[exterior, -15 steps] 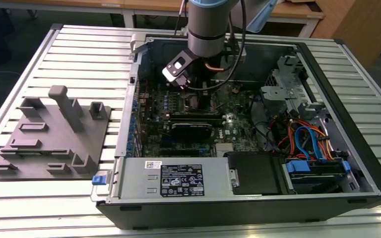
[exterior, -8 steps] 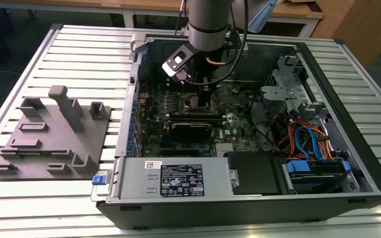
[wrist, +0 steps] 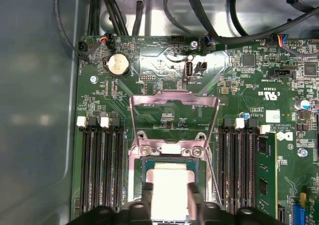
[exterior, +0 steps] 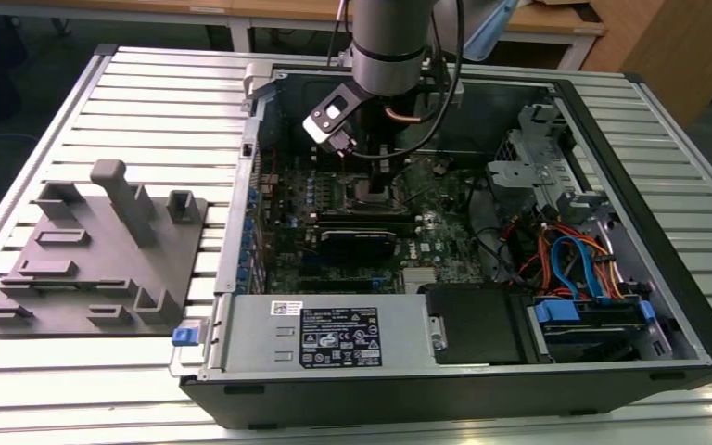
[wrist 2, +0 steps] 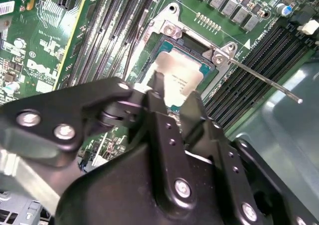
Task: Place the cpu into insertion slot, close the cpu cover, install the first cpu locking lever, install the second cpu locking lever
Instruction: 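Place the cpu into insertion slot, then close the cpu cover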
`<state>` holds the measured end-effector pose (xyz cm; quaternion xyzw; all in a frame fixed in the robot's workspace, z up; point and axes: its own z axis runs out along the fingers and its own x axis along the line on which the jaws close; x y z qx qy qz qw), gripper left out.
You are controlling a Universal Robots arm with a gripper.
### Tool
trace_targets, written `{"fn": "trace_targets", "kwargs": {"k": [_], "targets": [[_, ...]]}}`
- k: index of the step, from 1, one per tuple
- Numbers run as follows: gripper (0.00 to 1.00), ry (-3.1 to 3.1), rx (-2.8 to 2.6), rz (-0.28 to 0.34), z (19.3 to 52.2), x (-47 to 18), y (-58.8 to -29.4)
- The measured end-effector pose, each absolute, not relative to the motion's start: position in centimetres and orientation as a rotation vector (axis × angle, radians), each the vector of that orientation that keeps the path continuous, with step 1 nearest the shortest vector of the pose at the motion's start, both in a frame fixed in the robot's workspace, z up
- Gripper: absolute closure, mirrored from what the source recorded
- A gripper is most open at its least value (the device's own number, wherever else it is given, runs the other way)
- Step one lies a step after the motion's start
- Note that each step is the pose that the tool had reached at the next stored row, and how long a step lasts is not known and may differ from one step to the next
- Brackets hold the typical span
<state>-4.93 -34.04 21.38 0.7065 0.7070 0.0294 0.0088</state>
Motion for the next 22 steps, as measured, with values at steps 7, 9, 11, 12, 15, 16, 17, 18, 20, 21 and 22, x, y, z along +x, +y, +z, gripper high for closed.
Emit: {"fn": "trace_targets", "kwargs": {"k": [7, 9, 11, 12, 15, 16, 17, 18, 20, 21, 22], "targets": [[0.87, 2.209, 2.208, 0.093, 21.38, -4.93, -34.04], [0.90, 2.209, 2.208, 0.093, 21.38, -4.93, -34.04], [0.90, 2.209, 2.208, 0.093, 21.39, -4.93, -34.04], [0.90, 2.209, 2.208, 0.093, 21.38, -4.93, -34.04], [0.90, 2.210, 2.208, 0.094, 21.39, -4.93, -34.04], [0.90, 2.210, 2.209, 0.094, 21.39, -4.93, -34.04], [0.90, 2.210, 2.209, 0.094, 21.38, -4.93, -34.04], [0.90, 2.210, 2.209, 0.094, 21.38, -4.93, -34.04], [0.90, 2.223, 2.223, 0.119, 21.39, -4.93, -34.04], [0.90, 2.223, 2.223, 0.119, 21.38, -4.93, -34.04], [0.90, 2.223, 2.223, 0.119, 21.39, -4.93, -34.04]]}}
